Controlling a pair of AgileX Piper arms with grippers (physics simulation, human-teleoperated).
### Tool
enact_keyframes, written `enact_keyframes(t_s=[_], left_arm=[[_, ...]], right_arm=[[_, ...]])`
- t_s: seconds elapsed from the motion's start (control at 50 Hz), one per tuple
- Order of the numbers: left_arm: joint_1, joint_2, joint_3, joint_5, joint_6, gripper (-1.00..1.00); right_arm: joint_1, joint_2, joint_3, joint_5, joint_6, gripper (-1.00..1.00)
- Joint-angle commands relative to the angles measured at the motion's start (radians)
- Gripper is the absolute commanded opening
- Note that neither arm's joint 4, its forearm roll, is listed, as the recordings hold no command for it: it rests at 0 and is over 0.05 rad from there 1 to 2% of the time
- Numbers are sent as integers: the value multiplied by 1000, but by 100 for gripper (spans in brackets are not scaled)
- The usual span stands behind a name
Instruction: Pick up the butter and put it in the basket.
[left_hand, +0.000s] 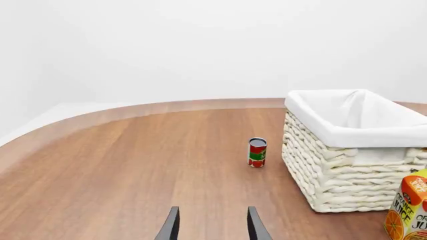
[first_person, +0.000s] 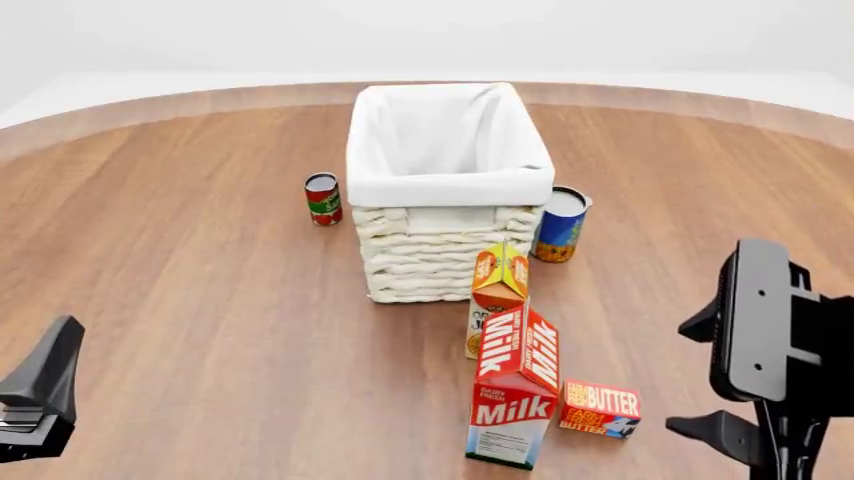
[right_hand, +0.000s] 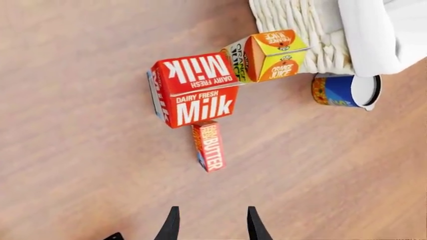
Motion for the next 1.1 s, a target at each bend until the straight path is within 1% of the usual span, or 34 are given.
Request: enact_keyframes(t_s=[0.02, 0.3, 0.56, 1.1], left_arm=[[0, 0, 0, 0, 0, 100], [0, 0, 0, 0, 0, 100], [0, 0, 0, 0, 0, 100], [0, 0, 0, 0, 0, 100]], right_arm=[[-15, 15, -6, -13, -3, 100], [-40, 58, -5, -56, -23, 100], [-49, 138, 23, -135, -33, 100], [-81, 173, 66, -173, -46, 100]])
